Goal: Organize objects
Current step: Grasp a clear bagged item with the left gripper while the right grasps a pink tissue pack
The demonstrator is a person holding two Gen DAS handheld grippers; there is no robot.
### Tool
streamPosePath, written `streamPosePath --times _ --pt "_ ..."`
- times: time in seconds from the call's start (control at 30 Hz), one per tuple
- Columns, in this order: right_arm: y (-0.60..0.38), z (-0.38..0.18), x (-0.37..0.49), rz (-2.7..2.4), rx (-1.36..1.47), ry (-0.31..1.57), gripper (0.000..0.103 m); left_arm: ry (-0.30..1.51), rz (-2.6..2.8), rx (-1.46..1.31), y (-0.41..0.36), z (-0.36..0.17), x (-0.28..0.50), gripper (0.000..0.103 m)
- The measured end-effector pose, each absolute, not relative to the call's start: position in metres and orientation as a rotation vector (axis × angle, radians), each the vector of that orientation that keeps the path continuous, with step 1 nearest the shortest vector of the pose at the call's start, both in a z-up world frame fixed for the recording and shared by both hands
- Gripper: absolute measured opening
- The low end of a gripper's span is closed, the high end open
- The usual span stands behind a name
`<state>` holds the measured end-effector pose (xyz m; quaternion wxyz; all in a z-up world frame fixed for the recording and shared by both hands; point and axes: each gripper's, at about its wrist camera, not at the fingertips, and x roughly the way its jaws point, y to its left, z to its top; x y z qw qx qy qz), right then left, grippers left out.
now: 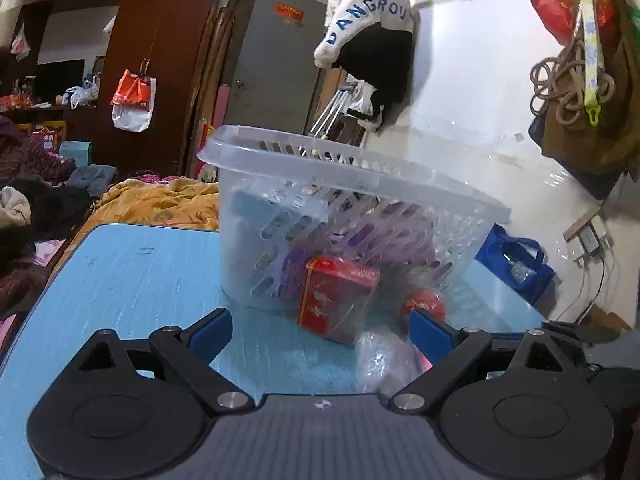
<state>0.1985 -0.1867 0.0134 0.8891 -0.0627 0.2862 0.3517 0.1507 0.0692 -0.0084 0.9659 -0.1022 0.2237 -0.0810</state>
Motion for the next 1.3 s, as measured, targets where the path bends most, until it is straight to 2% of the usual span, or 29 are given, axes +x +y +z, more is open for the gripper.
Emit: streamPosePath --times 0.2,0.23,0.27,0.57,0.67,0.8,0.87,0.97,1.0,1.3 --pt "-0.175 0.002 0.206 0.763 -0.182 0.67 0.098 0.484 -0.171 -0.157 0.057 -0.021 0.148 0.097" --pt "-0.174 0.001 0.203 0.751 -0.193 0.661 0.093 0.489 -0.165 -0.147 0.055 -0.022 0.149 0.097" --pt "-0.176 0.001 0.2 0.737 -0.19 0.646 0.081 0.489 -0.161 -0.136 0.052 -0.022 0.149 0.097" --pt "-0.225 0.009 0.188 0.689 -0.036 0.512 0.078 0.506 -0.188 -0.056 0.032 -0.02 0.149 0.096" --pt "-0.243 0.011 0.193 0.685 0.029 0.506 0.078 0.518 -0.165 -0.028 0.023 -0.02 0.153 0.093" --pt "-0.238 0.011 0.194 0.692 0.022 0.495 0.078 0.556 -0.15 0.018 0.01 -0.022 0.16 0.084" --pt "-0.238 0.01 0.194 0.695 0.024 0.494 0.078 0.565 -0.145 0.034 0.005 -0.023 0.161 0.077" --pt "-0.241 0.009 0.193 0.699 0.03 0.49 0.078 0.574 -0.167 0.051 0.001 -0.024 0.161 0.048" --pt "-0.241 0.009 0.191 0.7 0.026 0.488 0.078 0.573 -0.174 0.051 0.001 -0.024 0.16 0.045" --pt "-0.239 0.009 0.183 0.687 -0.001 0.442 0.078 0.394 -0.241 -0.029 0.016 -0.019 0.13 0.045"
